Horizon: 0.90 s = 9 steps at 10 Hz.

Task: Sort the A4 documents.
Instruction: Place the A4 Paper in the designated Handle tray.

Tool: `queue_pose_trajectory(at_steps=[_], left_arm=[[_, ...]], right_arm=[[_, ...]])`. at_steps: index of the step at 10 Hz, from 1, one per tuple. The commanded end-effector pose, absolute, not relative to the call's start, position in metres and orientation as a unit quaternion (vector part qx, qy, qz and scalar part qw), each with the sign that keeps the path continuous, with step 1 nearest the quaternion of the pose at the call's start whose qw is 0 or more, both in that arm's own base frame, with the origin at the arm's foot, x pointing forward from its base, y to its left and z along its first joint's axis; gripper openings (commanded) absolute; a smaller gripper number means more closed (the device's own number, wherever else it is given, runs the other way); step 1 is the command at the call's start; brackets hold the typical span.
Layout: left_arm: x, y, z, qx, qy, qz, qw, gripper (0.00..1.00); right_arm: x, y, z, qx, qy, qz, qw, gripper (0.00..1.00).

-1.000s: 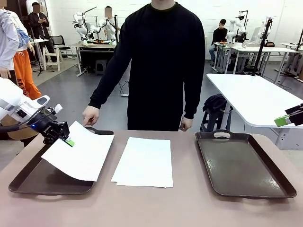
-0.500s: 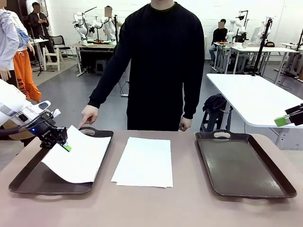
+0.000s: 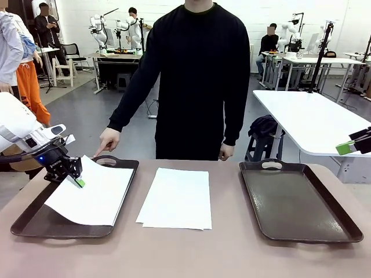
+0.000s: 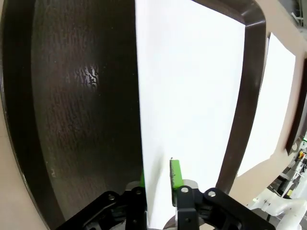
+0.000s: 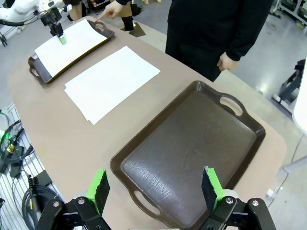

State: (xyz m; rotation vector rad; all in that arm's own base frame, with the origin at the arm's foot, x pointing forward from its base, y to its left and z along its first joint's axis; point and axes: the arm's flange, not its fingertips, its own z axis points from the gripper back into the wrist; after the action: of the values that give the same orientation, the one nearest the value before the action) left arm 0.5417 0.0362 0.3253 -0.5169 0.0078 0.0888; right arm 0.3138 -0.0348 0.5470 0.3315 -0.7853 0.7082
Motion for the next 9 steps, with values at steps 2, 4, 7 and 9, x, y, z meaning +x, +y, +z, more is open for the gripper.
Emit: queue_pose_trajectory(at_steps=[2,4,7,9], left_arm=[[0.542,0.038,0.334,-0.229,0.007,0.042,0.972,0.55],[0.541,0.041,0.341,-0.201,-0.002,0.043,0.979,0.74],[0.543,0.039,0.345,-0.172,-0.005,0.035,0.984,0.81],[0.543,0.038,0.348,-0.176,-0.013,0.032,0.984,1.0]], right_arm=[[0.315,-0.034,0.546,0.161,-0.372,0.338,0.849,1.0],[0.315,-0.034,0.546,0.161,-0.372,0.338,0.849,1.0],[0.315,-0.034,0.546,0.161,-0.372,0.338,0.849,1.0],[0.315,-0.034,0.546,0.161,-0.372,0.338,0.849,1.0]])
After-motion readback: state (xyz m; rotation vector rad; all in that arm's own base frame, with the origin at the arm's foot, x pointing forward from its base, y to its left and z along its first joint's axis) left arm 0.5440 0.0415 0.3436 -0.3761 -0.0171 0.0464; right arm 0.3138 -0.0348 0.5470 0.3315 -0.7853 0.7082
